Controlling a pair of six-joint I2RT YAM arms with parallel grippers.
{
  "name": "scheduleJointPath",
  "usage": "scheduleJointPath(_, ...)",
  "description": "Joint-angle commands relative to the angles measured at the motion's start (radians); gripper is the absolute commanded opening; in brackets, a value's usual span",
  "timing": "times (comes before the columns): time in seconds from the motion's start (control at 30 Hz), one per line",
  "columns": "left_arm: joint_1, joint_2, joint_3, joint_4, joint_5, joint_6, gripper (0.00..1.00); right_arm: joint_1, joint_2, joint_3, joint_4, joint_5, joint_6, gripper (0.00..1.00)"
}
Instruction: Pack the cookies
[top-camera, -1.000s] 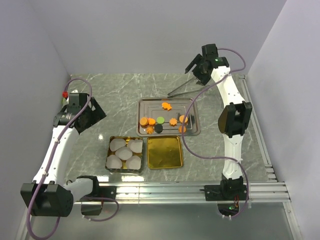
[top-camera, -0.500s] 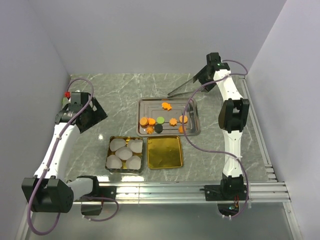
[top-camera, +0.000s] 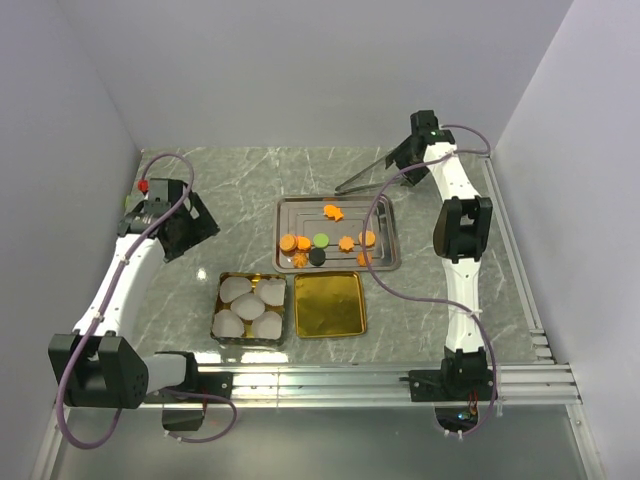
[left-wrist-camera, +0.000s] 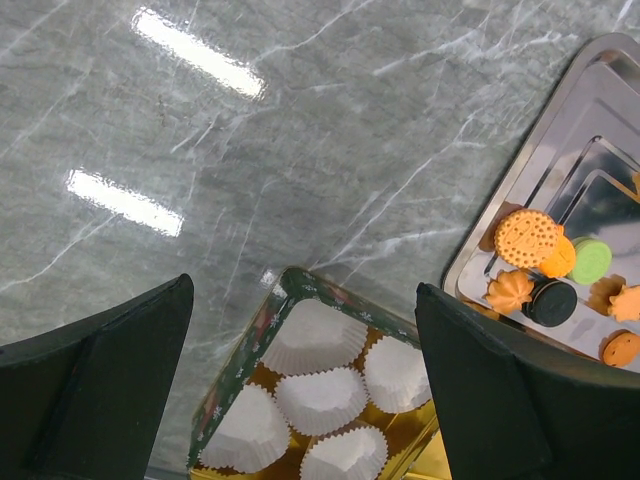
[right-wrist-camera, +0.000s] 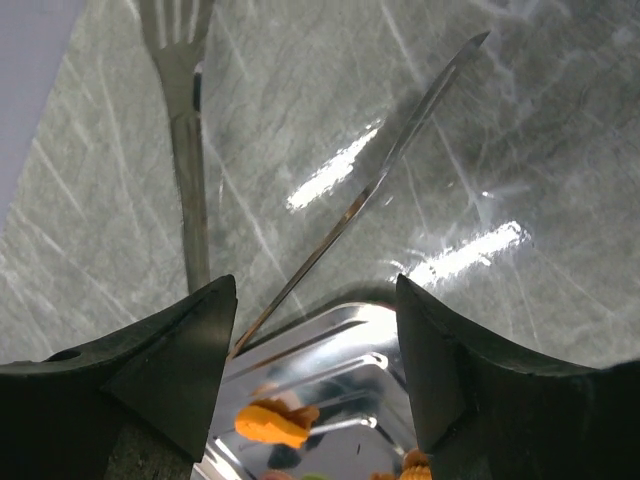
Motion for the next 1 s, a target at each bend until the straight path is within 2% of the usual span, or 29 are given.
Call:
scheduleJointPath(0.0, -0.009, 0.009, 0.041, 0.032, 0.019, -0.008, 0.99, -0.013, 0.044, 0.056, 0.017, 0.025, 0.012, 0.71)
scheduleJointPath(0.4, -0.028, 0.006, 0.032, 0.024, 0.014, -0.021, 0.99, -0.011, 0.109, 0.084, 0.023, 0.028, 0.021, 0.65)
scheduleJointPath(0.6, -0.040, -0.006, 0.026, 0.012, 0.005, -0.027, 0.99, -0.013, 0.141, 0.085, 0.040, 0.000, 0.050, 0.47)
scheduleJointPath(0.63, -0.043, -0.006, 0.030, 0.006, 0.002, -0.027, 0.99, -0.013, 0.144, 0.085, 0.042, -0.001, 0.051, 0.42)
scheduleJointPath(0.8, -0.052, -0.011, 0.061, -0.012, -0.001, -0.027, 0.99, -0.013, 0.138, 0.072, 0.034, -0.003, 0.035, 0.35)
scheduleJointPath(0.97, -0.078, -0.020, 0.070, -0.019, -0.001, -0.042, 1.00, -0.013, 0.120, 0.044, 0.031, -0.018, 0.009, 0.19)
